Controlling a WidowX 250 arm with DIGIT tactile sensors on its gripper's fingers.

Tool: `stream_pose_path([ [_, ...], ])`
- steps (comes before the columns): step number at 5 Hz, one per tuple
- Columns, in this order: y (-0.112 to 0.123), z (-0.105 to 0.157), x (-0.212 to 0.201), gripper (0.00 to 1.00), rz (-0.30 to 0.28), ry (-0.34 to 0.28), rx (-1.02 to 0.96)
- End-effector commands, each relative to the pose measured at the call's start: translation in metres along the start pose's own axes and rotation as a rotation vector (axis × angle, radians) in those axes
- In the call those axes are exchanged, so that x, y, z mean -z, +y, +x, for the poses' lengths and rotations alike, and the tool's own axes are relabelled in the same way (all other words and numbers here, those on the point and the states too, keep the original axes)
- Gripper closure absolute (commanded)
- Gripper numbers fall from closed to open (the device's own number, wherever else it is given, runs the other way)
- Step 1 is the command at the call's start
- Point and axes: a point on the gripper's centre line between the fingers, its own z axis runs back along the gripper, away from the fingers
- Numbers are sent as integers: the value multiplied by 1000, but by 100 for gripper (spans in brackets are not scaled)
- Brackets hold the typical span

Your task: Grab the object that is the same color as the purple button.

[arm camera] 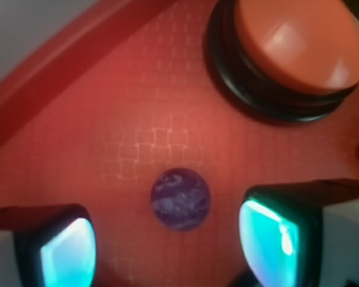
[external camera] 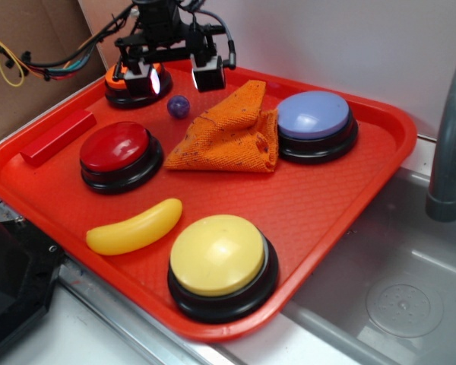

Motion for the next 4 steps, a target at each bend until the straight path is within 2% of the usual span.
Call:
stream_pose_path([
  [1,17,15,9,0,-10,8,-37],
  [2,17,15,13,66,-59,23,-6],
  [3,18,13,13,100,-78,28,-9],
  [4,17,14,15,100,-69,28,-19],
])
